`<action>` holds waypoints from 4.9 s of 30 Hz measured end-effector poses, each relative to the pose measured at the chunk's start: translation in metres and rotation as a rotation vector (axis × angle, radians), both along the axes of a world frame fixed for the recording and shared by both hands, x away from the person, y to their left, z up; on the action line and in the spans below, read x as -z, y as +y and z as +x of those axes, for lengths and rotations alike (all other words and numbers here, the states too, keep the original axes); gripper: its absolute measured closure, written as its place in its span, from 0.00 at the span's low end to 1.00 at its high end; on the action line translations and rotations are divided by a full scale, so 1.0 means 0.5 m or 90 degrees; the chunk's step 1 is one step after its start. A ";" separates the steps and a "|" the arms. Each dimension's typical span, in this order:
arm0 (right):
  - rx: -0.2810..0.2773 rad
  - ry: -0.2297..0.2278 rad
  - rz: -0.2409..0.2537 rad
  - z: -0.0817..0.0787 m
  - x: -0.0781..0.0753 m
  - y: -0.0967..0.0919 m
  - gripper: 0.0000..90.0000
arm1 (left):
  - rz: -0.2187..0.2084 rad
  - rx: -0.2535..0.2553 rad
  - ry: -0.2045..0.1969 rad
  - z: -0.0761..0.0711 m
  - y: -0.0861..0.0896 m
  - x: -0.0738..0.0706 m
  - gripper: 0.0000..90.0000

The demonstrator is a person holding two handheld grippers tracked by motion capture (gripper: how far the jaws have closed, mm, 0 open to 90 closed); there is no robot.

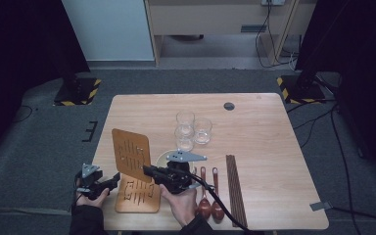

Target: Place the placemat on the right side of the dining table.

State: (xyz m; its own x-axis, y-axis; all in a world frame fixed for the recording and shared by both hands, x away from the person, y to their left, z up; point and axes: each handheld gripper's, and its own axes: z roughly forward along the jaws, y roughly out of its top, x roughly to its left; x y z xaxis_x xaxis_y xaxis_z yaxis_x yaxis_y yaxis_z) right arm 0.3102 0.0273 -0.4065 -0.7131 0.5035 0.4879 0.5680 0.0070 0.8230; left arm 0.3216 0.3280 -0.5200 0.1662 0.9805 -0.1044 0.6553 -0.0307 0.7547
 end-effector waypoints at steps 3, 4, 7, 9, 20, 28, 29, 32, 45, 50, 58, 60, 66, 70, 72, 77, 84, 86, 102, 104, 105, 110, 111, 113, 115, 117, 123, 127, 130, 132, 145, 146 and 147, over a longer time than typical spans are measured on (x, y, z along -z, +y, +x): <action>0.007 -0.007 0.004 0.004 -0.010 -0.009 0.97 | 0.009 0.009 0.000 0.013 -0.013 0.000 0.24; 0.009 -0.009 0.005 0.004 -0.013 -0.012 0.97 | 0.012 0.013 0.002 0.016 -0.016 0.001 0.23; 0.014 -0.014 0.008 0.008 -0.019 -0.019 0.97 | 0.013 0.025 0.006 0.024 -0.025 0.003 0.21; 0.017 -0.015 0.010 0.011 -0.022 -0.024 0.97 | 0.015 0.029 0.007 0.028 -0.029 0.004 0.20; 0.040 -0.030 0.017 0.024 -0.043 -0.055 0.97 | 0.019 0.038 0.019 0.045 -0.040 0.013 0.17; 0.061 -0.047 0.022 0.033 -0.068 -0.086 0.97 | 0.028 0.046 0.021 0.045 -0.043 0.023 0.15; 0.064 -0.048 0.024 0.034 -0.070 -0.090 0.97 | 0.024 0.045 0.020 0.045 -0.042 0.024 0.14; 0.070 -0.050 0.024 0.037 -0.074 -0.097 0.97 | 0.011 0.041 0.017 0.045 -0.037 0.030 0.11; 0.126 -0.064 0.038 0.057 -0.099 -0.164 0.97 | 0.015 0.042 0.024 0.047 -0.038 0.030 0.04; 0.147 -0.064 0.048 0.063 -0.105 -0.188 0.97 | 0.015 0.043 0.024 0.047 -0.038 0.031 0.04; 0.187 -0.070 0.052 0.074 -0.116 -0.235 0.97 | 0.015 0.043 0.025 0.047 -0.038 0.031 0.04; 0.194 -0.071 0.052 0.076 -0.117 -0.244 0.97 | 0.015 0.043 0.025 0.047 -0.038 0.031 0.04; 0.219 -0.068 0.055 0.081 -0.118 -0.271 0.97 | 0.017 0.044 0.026 0.047 -0.038 0.030 0.04; 0.233 -0.067 0.051 0.085 -0.118 -0.288 0.97 | 0.016 0.043 0.025 0.047 -0.038 0.031 0.04; 0.236 -0.067 0.050 0.086 -0.117 -0.292 0.97 | 0.017 0.044 0.026 0.047 -0.038 0.030 0.04; 0.258 -0.060 0.048 0.093 -0.112 -0.322 0.97 | 0.017 0.044 0.026 0.047 -0.038 0.030 0.03; 0.284 -0.058 0.040 0.096 -0.110 -0.358 0.97 | 0.017 0.045 0.026 0.047 -0.038 0.030 0.03; 0.291 -0.060 0.037 0.097 -0.108 -0.368 0.97 | 0.017 0.045 0.026 0.047 -0.038 0.030 0.03; 0.344 -0.040 0.015 0.098 -0.078 -0.445 0.97 | 0.017 0.045 0.026 0.047 -0.038 0.030 0.03; 0.351 -0.038 0.010 0.097 -0.074 -0.455 0.97 | 0.016 0.045 0.026 0.047 -0.038 0.030 0.03; 0.356 -0.037 0.008 0.096 -0.072 -0.461 0.97 | 0.017 0.045 0.026 0.047 -0.038 0.030 0.03; 0.374 -0.028 -0.001 0.093 -0.058 -0.493 0.97 | 0.015 0.044 0.025 0.047 -0.038 0.031 0.03; 0.378 -0.025 -0.002 0.092 -0.055 -0.500 0.97 | 0.017 0.045 0.026 0.047 -0.038 0.030 0.03; 0.386 -0.021 -0.002 0.091 -0.050 -0.513 0.97 | 0.017 0.045 0.026 0.047 -0.038 0.030 0.03; 0.393 -0.017 -0.004 0.090 -0.043 -0.526 0.97 | 0.017 0.045 0.026 0.047 -0.038 0.030 0.03; 0.402 -0.011 -0.007 0.089 -0.037 -0.538 0.97 | 0.017 0.045 0.026 0.047 -0.038 0.030 0.03; 0.421 0.004 -0.018 0.087 -0.016 -0.568 0.97 | 0.015 0.044 0.026 0.047 -0.039 0.031 0.03; 0.428 0.014 -0.025 0.087 -0.002 -0.581 0.97 | 0.015 0.044 0.026 0.047 -0.039 0.031 0.03; 0.435 0.024 -0.026 0.086 0.010 -0.592 0.97 | 0.015 0.044 0.026 0.047 -0.039 0.031 0.03; 0.438 0.030 -0.027 0.087 0.018 -0.598 0.97 | 0.015 0.044 0.026 0.047 -0.039 0.031 0.03; 0.457 0.061 -0.061 0.089 0.061 -0.614 0.97 | 0.015 0.045 0.026 0.047 -0.038 0.031 0.03; 0.457 0.062 -0.064 0.089 0.064 -0.616 0.97 | 0.015 0.044 0.026 0.047 -0.038 0.031 0.03; 0.460 0.066 -0.067 0.090 0.068 -0.617 0.97 | 0.015 0.045 0.026 0.047 -0.038 0.031 0.03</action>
